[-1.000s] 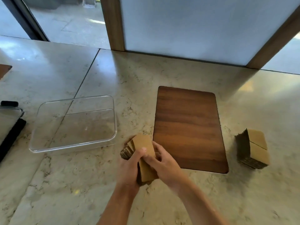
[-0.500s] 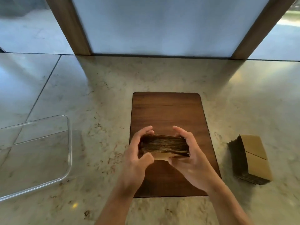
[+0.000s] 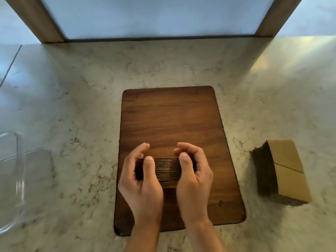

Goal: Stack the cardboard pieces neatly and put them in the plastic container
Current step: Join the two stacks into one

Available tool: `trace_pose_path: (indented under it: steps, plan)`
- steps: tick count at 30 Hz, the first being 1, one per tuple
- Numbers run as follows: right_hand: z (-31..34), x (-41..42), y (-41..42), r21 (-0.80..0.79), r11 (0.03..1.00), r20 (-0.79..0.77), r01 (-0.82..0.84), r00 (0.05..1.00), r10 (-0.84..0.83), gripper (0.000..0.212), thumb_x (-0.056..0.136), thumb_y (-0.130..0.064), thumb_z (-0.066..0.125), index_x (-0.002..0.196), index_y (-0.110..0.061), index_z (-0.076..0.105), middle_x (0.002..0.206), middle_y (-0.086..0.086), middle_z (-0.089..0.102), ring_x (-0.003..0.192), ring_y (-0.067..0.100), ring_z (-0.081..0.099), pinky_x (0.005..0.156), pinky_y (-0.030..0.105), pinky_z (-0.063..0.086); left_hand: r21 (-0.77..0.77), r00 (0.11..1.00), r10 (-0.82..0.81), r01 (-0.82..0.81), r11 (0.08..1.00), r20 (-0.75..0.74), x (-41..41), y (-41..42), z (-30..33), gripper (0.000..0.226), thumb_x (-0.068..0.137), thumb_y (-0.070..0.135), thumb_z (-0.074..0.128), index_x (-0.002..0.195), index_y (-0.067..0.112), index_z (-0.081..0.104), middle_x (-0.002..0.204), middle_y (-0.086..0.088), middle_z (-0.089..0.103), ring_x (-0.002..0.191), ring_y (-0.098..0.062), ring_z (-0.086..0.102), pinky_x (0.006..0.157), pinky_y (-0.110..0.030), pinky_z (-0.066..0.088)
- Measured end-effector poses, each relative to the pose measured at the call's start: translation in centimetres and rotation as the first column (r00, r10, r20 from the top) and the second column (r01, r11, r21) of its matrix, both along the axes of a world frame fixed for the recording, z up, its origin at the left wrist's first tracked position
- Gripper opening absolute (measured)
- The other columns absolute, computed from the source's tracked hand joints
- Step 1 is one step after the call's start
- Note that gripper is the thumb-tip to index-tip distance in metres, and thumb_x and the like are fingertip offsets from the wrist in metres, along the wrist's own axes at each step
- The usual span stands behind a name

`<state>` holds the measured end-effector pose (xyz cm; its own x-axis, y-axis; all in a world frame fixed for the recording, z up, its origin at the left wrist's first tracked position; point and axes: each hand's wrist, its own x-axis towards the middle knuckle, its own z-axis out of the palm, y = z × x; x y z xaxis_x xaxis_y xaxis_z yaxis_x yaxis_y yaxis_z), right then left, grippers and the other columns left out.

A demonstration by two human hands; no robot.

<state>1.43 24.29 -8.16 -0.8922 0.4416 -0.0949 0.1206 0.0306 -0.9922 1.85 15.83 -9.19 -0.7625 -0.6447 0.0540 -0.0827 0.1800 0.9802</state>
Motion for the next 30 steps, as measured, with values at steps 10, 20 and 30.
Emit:
trace_pose_path:
  steps: [10,20,30]
  plan:
    - [5.8,0.8,4.5,0.127,0.877,0.244,-0.464,0.871,0.426,0.025,0.088,-0.044,0.060,0.111,-0.036,0.068,0.103,-0.018,0.072,0.096,0.000,0.065,0.082,0.025,0.058,-0.244,0.968,-0.245,0.249,0.937,0.045,-5.3,1.5,5.2,0.039,0.087,0.025,0.046,0.050,0.021,0.057,0.057,0.011,0.063,0.047,-0.003,0.056,0.037,-0.012,0.035]
    - [14.8,4.9,18.2,-0.157,0.934,0.370,-0.322,0.857,0.358,0.054,0.082,0.008,0.075,0.129,-0.016,0.064,0.105,0.012,0.078,0.093,0.026,0.076,0.077,0.038,0.062,0.211,0.384,-0.832,0.845,0.492,0.401,-5.6,13.7,18.1,0.092,0.091,0.081,0.011,0.155,0.022,0.042,0.153,-0.017,0.051,0.138,-0.035,0.048,0.110,-0.053,0.037]
    - [11.6,2.6,27.8,-0.328,0.944,0.523,-0.030,0.827,0.207,0.036,0.084,-0.010,0.064,0.119,-0.005,0.064,0.104,0.018,0.069,0.086,0.031,0.065,0.060,0.035,0.056,0.906,0.427,-0.867,0.205,0.371,0.259,-3.6,15.5,13.2,0.099,0.098,0.077,0.017,0.163,0.003,0.007,0.172,-0.020,0.010,0.159,-0.034,0.009,0.127,-0.047,0.009]
